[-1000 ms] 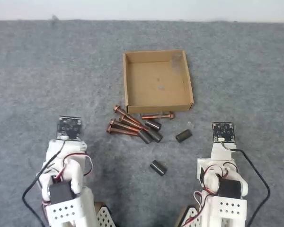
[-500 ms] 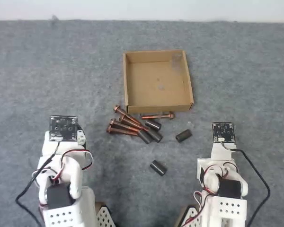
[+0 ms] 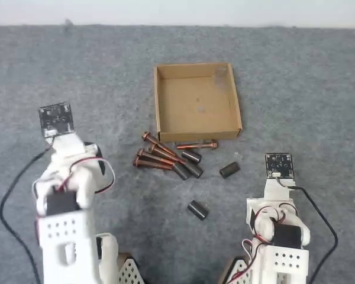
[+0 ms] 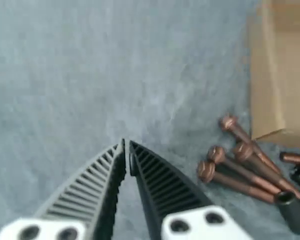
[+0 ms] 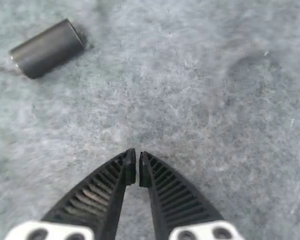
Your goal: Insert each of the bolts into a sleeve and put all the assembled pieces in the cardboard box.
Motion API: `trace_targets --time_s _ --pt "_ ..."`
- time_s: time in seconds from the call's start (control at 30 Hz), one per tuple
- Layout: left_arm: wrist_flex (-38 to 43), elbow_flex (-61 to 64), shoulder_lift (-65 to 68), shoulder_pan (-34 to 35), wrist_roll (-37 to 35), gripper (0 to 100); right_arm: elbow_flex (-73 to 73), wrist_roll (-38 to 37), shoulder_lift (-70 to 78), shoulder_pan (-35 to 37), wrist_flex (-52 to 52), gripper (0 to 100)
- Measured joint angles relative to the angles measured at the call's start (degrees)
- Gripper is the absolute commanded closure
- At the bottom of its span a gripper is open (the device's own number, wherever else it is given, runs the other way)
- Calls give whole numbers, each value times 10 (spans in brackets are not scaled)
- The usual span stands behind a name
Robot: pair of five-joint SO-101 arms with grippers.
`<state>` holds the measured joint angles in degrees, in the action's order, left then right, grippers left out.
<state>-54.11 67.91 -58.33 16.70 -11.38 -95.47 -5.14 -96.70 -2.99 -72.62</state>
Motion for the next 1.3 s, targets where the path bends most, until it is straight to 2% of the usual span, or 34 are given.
trace_targets --time_s 0.1,0.2,0.27,0.47,0.7,0.83,1.0,1.2,1.3 --pt "31 1 73 0 -51 987 0 0 0 -48 25 992" --pt "71 25 98 1 -63 987 -1 0 0 -113 79 992" --pt "88 40 98 -1 -63 987 -2 0 0 -116 119 977" --pt "97 52 98 0 -63 987 -2 0 0 -105 206 827" --pt "142 82 98 0 -63 987 -2 -11 0 -99 314 812" --pt "158 90 98 0 -63 987 12 -54 0 -45 287 812" --pt "160 90 98 0 -62 987 75 -97 0 43 187 812" --pt "160 90 98 0 -23 987 161 -97 39 93 135 812" --pt "160 94 98 0 -20 987 208 -50 121 93 139 812"
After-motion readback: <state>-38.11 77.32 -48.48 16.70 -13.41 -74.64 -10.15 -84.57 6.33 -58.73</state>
